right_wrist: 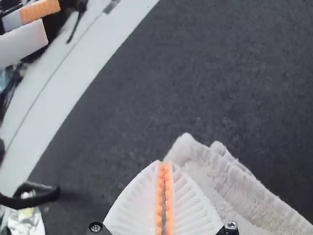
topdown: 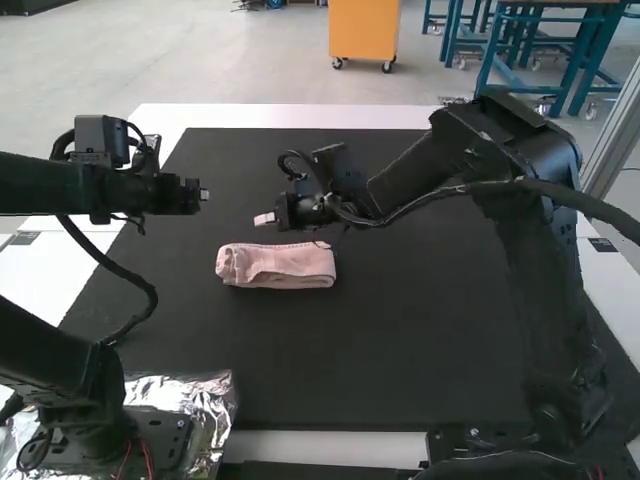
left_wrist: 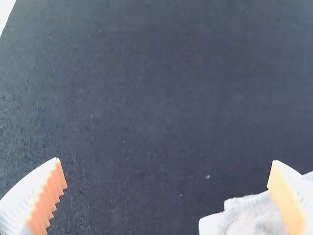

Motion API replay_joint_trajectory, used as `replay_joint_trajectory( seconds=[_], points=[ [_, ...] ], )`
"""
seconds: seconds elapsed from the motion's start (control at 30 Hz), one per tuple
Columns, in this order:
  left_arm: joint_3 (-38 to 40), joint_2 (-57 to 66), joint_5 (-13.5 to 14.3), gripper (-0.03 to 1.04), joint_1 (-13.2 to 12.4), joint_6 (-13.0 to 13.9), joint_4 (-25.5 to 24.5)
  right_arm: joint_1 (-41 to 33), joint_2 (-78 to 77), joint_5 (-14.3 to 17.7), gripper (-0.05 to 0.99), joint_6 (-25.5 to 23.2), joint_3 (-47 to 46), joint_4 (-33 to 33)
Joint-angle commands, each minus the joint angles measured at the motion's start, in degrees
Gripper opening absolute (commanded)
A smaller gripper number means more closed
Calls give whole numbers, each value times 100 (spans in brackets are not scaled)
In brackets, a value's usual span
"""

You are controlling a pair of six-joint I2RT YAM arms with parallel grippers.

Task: Fold the towel.

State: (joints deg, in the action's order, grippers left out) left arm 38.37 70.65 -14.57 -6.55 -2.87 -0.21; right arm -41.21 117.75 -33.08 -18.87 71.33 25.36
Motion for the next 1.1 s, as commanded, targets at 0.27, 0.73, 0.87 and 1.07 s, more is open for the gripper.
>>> replay_joint_trajectory(
  seconds=[0.27, 0.73, 0.87, 1.07],
  points=[
    [1349, -922, 156, 97, 233, -161, -682, 948, -3136, 478, 92, -11, 452, -1113],
    [1973, -3119, 253, 97, 532, -767, -454, 2899, -7284, 1849, 92, 674, -471, -2264],
    [1788, -3936, 94, 97, 532, -978, -366, 3374, -8629, 1867, 92, 815, -1007, -2484],
    [1111, -5492, 24, 97, 540, -978, -419, 3814, -10686, 1963, 92, 824, -1728, -2958]
  ],
)
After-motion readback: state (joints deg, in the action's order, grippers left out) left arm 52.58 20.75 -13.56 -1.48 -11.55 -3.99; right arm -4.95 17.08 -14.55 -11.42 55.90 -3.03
